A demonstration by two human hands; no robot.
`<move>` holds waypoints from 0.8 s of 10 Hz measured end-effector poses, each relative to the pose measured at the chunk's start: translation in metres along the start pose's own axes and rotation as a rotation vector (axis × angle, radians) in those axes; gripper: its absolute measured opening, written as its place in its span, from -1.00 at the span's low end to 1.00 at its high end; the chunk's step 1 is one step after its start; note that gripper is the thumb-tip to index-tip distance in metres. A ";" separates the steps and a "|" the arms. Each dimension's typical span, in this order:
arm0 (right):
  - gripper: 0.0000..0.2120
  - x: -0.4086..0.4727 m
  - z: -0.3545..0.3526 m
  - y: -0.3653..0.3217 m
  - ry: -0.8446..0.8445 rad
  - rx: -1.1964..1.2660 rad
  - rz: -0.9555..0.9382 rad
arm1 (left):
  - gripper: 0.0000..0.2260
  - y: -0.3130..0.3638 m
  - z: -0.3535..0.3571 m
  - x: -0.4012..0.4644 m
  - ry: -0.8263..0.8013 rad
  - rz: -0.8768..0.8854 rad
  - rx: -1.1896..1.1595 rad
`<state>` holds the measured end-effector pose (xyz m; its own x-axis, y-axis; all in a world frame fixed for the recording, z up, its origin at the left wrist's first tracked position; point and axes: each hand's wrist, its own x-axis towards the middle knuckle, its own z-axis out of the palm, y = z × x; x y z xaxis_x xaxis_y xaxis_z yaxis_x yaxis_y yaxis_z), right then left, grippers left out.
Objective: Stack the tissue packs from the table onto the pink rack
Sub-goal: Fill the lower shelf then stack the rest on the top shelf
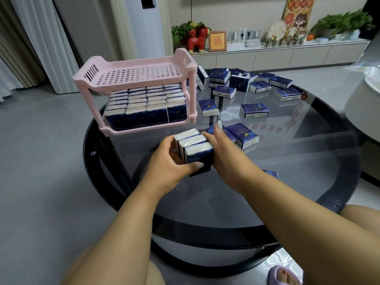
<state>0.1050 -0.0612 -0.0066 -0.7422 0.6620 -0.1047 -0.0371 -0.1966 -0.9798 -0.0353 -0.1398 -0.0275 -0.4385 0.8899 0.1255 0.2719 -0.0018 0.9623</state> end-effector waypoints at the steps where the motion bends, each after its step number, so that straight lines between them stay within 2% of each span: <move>1: -0.31 0.003 0.006 0.000 0.021 -0.037 -0.011 | -0.35 -0.003 -0.001 0.002 -0.012 -0.029 -0.019; 3: -0.33 0.004 0.008 -0.020 -0.064 -0.108 0.008 | -0.36 0.014 -0.014 0.010 -0.024 -0.050 0.005; 4: -0.56 -0.001 0.013 -0.035 0.015 -0.942 0.021 | -0.40 0.041 -0.036 0.022 -0.006 0.021 0.046; 5: -0.48 0.017 0.024 -0.082 0.204 -0.040 -0.029 | -0.37 0.075 -0.068 0.047 0.029 0.101 0.034; 6: -0.51 0.054 0.007 -0.091 0.339 -0.181 -0.181 | -0.26 0.105 -0.096 0.081 0.082 0.152 0.027; 7: -0.59 0.079 0.006 -0.099 0.350 -0.228 -0.144 | -0.36 0.127 -0.109 0.117 0.078 0.151 0.054; 8: -0.56 0.093 0.008 -0.098 0.351 -0.307 -0.087 | -0.44 0.133 -0.114 0.163 0.056 0.129 0.089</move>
<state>0.0343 0.0141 0.0805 -0.4720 0.8814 -0.0190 0.1497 0.0588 -0.9870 -0.1677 -0.0472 0.1483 -0.4411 0.8584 0.2620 0.4026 -0.0716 0.9126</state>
